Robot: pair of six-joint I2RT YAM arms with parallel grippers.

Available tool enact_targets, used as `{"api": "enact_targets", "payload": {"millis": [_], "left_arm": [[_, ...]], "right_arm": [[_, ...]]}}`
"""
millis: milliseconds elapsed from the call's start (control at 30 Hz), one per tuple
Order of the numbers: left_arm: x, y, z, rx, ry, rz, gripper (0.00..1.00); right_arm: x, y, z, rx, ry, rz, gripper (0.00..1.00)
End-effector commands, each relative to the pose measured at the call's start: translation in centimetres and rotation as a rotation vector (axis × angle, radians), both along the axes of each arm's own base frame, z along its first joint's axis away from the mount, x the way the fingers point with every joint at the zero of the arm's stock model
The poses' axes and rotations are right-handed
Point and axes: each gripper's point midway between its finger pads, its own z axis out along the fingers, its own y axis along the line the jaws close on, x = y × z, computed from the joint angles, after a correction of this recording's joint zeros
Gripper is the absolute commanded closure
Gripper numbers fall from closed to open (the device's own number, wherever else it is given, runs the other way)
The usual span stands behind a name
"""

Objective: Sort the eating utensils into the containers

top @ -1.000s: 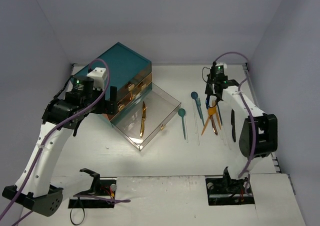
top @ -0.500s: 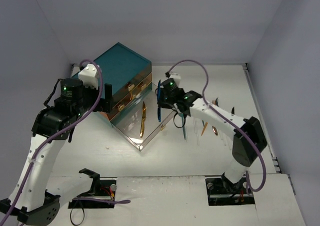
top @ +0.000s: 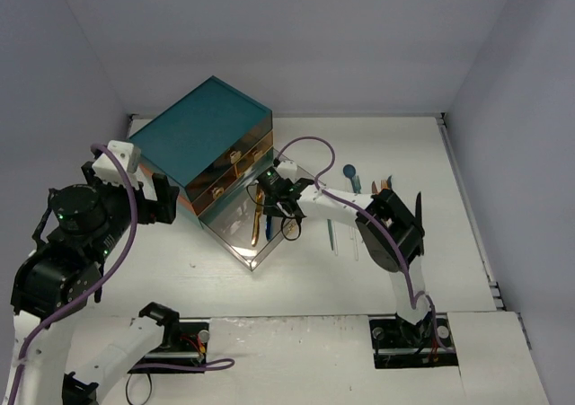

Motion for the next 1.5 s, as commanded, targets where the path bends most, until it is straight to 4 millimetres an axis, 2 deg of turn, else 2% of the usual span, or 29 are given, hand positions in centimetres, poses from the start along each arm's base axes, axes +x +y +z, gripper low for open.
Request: {"api": "enact_targets", "payload": {"millis": [0, 100, 167, 233, 300, 367, 433, 467, 533, 700, 800, 833, 867, 1000, 1100, 1300, 1467], "left_arm": [[0.9, 0.1, 0.5, 0.013, -0.042, 0.009, 0.12], [0.6, 0.3, 0.3, 0.022, -0.041, 0.012, 0.12], [0.4, 0.4, 0.6, 0.026, -0.053, 0.012, 0.13], [0.3, 0.6, 0.6, 0.035, -0.060, 0.016, 0.13], [0.1, 0.9, 0.7, 0.045, -0.068, 0.025, 0.13], [-0.2, 1.3, 0.6, 0.056, -0.078, 0.040, 0.12], [-0.5, 1.6, 0.3, 0.061, -0.084, 0.049, 0.12], [-0.6, 1.7, -0.1, 0.064, -0.079, 0.051, 0.12], [-0.7, 1.9, -0.5, 0.066, -0.077, 0.058, 0.12], [-0.8, 1.3, -2.6, 0.055, -0.038, 0.042, 0.12], [-1.0, 1.1, -3.0, 0.034, -0.032, 0.034, 0.12], [-1.1, 1.0, -3.1, 0.031, -0.031, 0.031, 0.12], [-1.1, 1.0, -3.2, 0.028, -0.029, 0.028, 0.12], [-1.2, 0.9, -3.4, 0.022, -0.031, 0.023, 0.12], [-1.3, 0.8, -3.3, 0.015, -0.036, 0.020, 0.12], [-1.5, 0.8, -3.2, 0.013, -0.041, 0.018, 0.12], [-1.7, 0.9, -2.8, 0.012, -0.049, 0.016, 0.12]], "right_arm": [[2.9, 1.5, 4.2, 0.073, -0.124, -0.055, 0.81], [3.2, 1.2, 6.4, 0.083, -0.157, -0.033, 0.59], [3.4, 0.3, 9.0, 0.073, -0.206, -0.014, 0.50], [3.5, -1.9, 10.6, 0.025, -0.228, -0.011, 0.48], [4.1, -4.9, 12.2, -0.031, -0.258, -0.043, 0.48], [4.0, -8.9, 13.9, -0.079, -0.284, -0.067, 0.48], [4.6, -14.5, 15.9, -0.079, -0.306, -0.148, 0.48], [4.6, -16.8, 15.9, -0.097, -0.301, -0.172, 0.47], [4.6, -23.1, 15.9, -0.129, -0.285, -0.250, 0.47], [3.5, -33.9, 14.2, -0.247, -0.205, -0.366, 0.47], [2.8, -38.6, 12.5, -0.280, -0.145, -0.439, 0.47], [2.5, -41.2, 11.9, -0.292, -0.121, -0.503, 0.47], [2.3, -42.5, 11.1, -0.292, -0.091, -0.523, 0.47], [1.4, -45.0, 7.7, -0.268, 0.015, -0.565, 0.47], [-0.4, -45.8, 5.0, -0.266, 0.099, -0.574, 0.47], [-4.0, -45.8, 0.9, -0.300, 0.256, -0.547, 0.46], [-4.6, -44.7, 0.1, -0.227, 0.290, -0.539, 0.47]]}}
